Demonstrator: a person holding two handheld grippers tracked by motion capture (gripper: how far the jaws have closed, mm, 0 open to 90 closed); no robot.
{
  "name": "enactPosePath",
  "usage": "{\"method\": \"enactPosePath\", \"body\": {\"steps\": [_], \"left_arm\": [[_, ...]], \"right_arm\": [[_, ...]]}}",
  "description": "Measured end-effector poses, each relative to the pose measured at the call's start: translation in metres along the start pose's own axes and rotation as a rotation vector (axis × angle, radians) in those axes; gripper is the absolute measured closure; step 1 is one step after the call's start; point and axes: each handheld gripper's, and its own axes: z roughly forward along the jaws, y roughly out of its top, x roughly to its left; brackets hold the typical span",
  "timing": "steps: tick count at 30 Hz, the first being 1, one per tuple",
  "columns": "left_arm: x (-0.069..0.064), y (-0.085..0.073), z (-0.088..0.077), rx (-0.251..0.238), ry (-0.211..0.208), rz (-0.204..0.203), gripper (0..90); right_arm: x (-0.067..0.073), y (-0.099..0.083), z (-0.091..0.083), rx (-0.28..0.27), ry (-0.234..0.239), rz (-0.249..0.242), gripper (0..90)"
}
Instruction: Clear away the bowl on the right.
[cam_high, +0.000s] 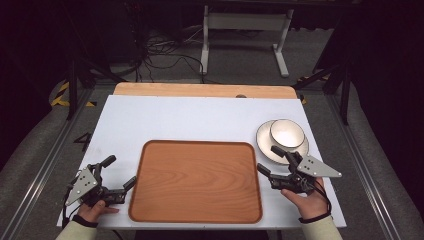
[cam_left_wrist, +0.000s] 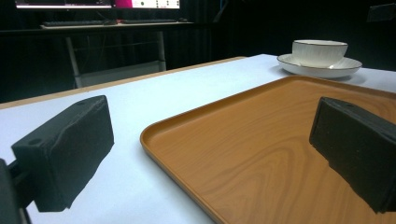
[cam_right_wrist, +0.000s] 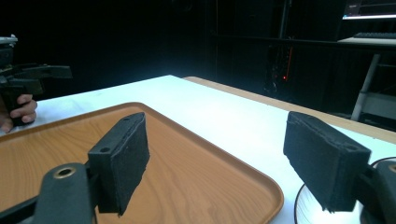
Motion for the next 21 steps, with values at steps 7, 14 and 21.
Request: {"method": "enactPosePath", "body": {"steps": [7, 14, 21], "left_arm": [[0.000, 0.000, 0.000, 0.000, 0.000, 0.000, 0.3], [0.000, 0.000, 0.000, 0.000, 0.000, 0.002, 0.3], [0.000, 0.000, 0.000, -0.002, 0.000, 0.001, 0.3]], "right_arm": [[0.000, 0.014, -0.001, 0.005, -0.007, -0.013, 23.4], [-0.001, 0.022, 0.000, 0.007, 0.021, 0.036, 24.1], [-0.006, 0.030, 0.000, 0.002, 0.006, 0.017, 24.1]]}}
